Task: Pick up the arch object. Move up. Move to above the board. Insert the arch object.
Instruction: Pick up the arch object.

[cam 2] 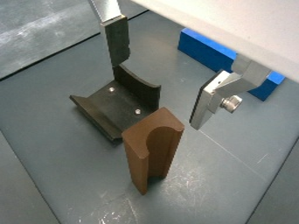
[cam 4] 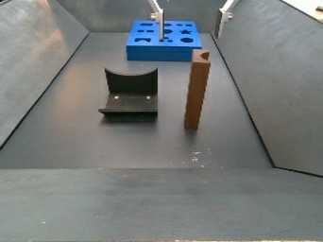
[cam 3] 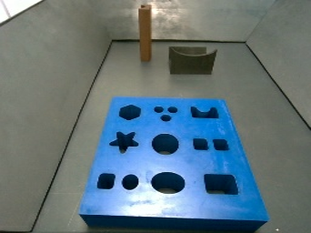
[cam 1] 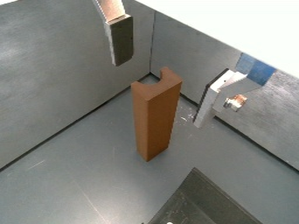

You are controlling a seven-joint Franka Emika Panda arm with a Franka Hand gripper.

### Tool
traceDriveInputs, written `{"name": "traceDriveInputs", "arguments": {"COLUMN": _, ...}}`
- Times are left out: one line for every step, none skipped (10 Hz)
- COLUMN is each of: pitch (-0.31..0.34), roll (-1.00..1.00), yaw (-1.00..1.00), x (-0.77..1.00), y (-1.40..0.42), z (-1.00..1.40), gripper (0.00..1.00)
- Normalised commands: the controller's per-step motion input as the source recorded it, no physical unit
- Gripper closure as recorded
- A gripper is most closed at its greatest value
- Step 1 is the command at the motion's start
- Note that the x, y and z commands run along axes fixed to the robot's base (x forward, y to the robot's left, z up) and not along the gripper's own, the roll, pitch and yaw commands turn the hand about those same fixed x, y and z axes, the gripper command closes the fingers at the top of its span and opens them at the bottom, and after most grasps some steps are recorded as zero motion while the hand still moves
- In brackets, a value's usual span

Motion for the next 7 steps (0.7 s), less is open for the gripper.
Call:
{"name": "traceDriveInputs", "arguments": {"pitch": 0.000, "roll": 0.00, "yaw": 0.00, "x": 0.00, "y": -0.02, "z": 0.00, "gripper": 0.00}}
{"name": "traceDriveInputs", "arguments": {"pitch": -0.030, "roll": 0.06, "yaw": -0.37, "x": -0.57, "y": 0.00, "z": -0.18, "gripper": 0.00}}
{"name": "traceDriveInputs", "arguments": {"pitch": -0.011, "roll": 0.02, "yaw": -0.33, "x": -0.35, "y": 0.17, "z": -0.35, "gripper": 0.00}}
{"name": "traceDriveInputs", "arguments": {"pitch": -0.063, "roll": 0.03, "yaw": -0.34, "x": -0.40, "y": 0.17, "z": -0.37, "gripper": 0.00}}
{"name": "traceDriveInputs", "arguments": {"pitch": -0.107, "roll": 0.00, "yaw": -0.14, "x": -0.21, "y": 0.34, "z": -0.33, "gripper": 0.00}}
{"name": "traceDriveInputs", "arguments": {"pitch": -0.083, "roll": -0.03, "yaw": 0.00, "x": -0.02, "y": 0.26, "z": -0.21, "gripper": 0.00}}
{"name": "traceDriveInputs", "arguments": {"pitch": -0.067, "roll": -0.04, "yaw": 0.00, "x": 0.11, "y": 0.26, "z": -0.24, "gripper": 0.00}}
